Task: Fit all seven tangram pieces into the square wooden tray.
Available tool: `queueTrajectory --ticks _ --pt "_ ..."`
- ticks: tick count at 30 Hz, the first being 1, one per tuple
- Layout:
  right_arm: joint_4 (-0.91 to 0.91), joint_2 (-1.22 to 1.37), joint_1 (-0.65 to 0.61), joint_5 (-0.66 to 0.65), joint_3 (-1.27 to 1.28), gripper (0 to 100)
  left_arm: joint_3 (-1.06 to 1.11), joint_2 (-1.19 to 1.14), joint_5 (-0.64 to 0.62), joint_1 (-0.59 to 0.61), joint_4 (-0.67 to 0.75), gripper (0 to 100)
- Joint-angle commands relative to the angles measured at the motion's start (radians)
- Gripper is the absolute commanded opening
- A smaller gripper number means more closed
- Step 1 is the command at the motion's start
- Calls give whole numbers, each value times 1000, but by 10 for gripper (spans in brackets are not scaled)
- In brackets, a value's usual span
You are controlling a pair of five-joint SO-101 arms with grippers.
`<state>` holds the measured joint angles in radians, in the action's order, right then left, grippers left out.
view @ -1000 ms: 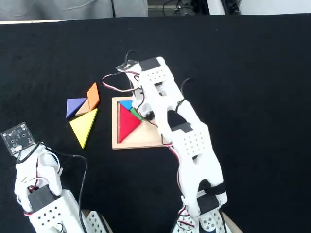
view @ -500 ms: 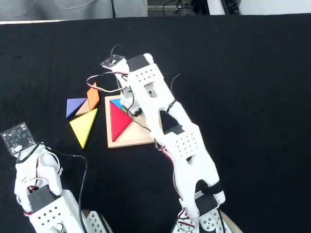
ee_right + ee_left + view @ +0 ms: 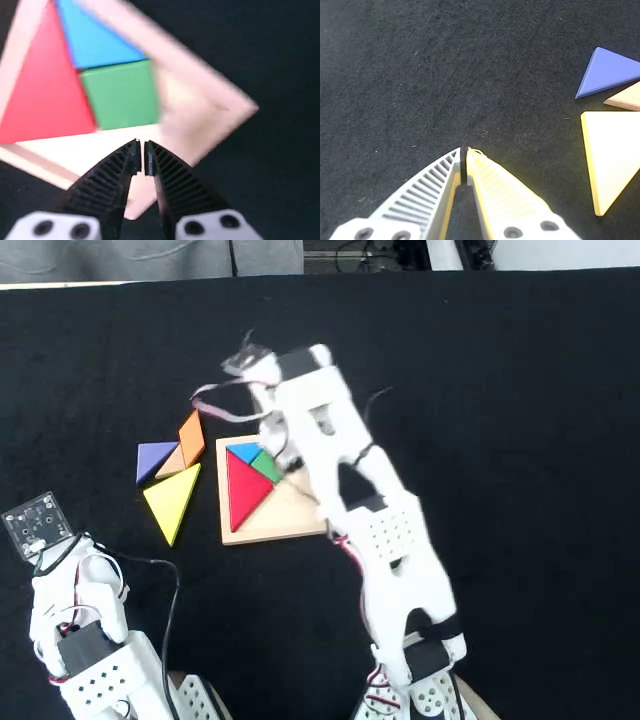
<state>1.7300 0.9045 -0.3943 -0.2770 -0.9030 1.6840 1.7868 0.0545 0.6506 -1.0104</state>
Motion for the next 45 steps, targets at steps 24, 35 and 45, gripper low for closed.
queueTrajectory --ticks 24,35,45 --pt "37 101 106 -3 -249 18 18 5 5 -8 -5 30" --pt "35 -125 115 77 -33 10 18 12 3 -15 5 30" --pt "-215 -91 77 95 128 10 -19 12 -2 -79 26 30"
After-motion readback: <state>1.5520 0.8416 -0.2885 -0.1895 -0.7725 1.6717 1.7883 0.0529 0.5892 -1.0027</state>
